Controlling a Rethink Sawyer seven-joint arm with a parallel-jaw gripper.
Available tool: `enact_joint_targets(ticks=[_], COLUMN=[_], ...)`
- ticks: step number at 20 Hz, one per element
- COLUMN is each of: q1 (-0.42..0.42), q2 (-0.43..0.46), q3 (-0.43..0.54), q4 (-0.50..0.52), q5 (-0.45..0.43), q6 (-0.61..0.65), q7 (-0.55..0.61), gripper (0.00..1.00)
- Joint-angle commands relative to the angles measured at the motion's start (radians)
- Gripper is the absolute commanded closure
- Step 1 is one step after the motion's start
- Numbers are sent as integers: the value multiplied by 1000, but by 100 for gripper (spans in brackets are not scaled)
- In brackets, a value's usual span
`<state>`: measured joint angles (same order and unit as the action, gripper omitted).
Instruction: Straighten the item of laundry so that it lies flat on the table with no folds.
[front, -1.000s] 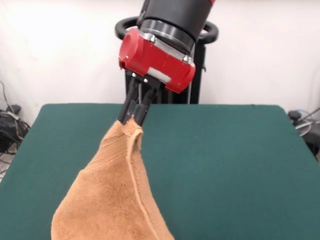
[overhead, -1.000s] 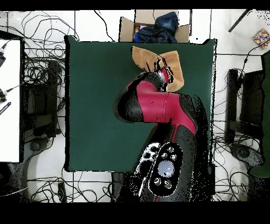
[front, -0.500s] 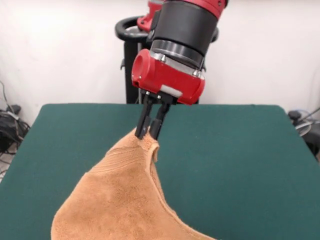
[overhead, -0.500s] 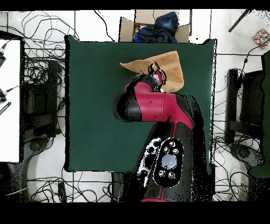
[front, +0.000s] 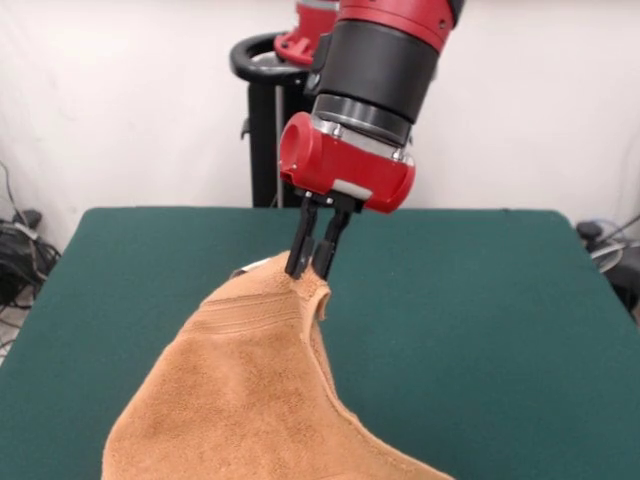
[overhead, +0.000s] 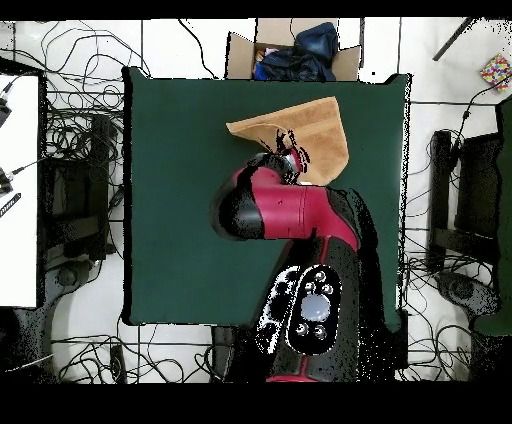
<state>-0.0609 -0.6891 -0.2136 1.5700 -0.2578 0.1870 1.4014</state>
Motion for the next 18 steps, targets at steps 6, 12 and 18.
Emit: enact_joint_targets(ticks=[6, 12, 18], q1=[47, 60, 72], q2=[29, 24, 27], q3=[95, 103, 115], q4=[147, 182, 214], q5=[34, 33, 41], q6=[107, 83, 66], q7=[170, 176, 185], gripper=[100, 100, 100])
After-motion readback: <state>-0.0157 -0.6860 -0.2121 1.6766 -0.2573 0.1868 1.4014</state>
